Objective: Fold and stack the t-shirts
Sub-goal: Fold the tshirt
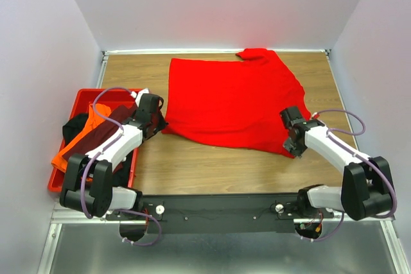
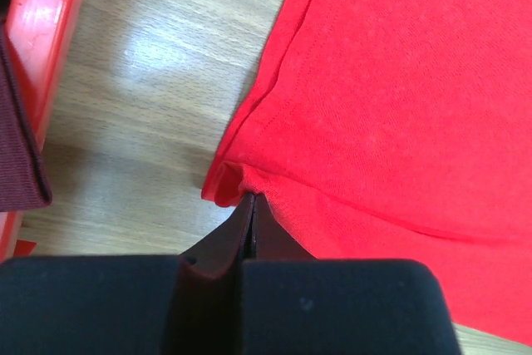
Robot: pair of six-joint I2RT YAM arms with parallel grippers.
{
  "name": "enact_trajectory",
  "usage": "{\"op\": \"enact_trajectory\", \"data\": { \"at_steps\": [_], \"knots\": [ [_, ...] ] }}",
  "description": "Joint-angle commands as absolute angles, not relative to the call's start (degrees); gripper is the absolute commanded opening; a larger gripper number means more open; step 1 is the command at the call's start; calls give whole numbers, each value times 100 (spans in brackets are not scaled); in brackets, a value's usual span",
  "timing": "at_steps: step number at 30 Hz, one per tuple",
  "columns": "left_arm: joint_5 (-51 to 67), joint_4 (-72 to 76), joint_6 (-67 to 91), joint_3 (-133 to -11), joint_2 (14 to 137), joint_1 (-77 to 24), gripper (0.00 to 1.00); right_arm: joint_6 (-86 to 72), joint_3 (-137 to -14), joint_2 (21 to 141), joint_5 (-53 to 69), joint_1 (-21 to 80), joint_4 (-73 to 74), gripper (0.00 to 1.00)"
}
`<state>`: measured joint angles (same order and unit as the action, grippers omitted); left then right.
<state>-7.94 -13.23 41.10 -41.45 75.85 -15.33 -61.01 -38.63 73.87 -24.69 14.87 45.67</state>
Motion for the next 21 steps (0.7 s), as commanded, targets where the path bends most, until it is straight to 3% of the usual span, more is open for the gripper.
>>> {"op": "enact_trajectory", "data": {
  "at_steps": [1, 4, 11, 15, 21],
  "knots": [
    [-650, -1283, 4017, -4122, 7524, -1503, 0, -5811, -4280, 7155, -2891, 1441, 4456, 5],
    [-572, -1283, 4043, -4026, 7480, -1503, 0, -5581, -4508, 6900, -2935, 1450, 4614, 1],
    [-475, -1292, 4122, -3797, 7418, -1503, 0, -5256, -4746, 6662, -2734, 1441, 4948, 1],
    [-483, -1301, 4122, -3849, 7418, -1503, 0, -5440, -4465, 6925, -2558, 1450, 4896, 35],
    [-492, -1318, 4061, -4008, 7444, -1503, 0, -5616, -4070, 7101, -2285, 1450, 4430, 59]
  ]
}}
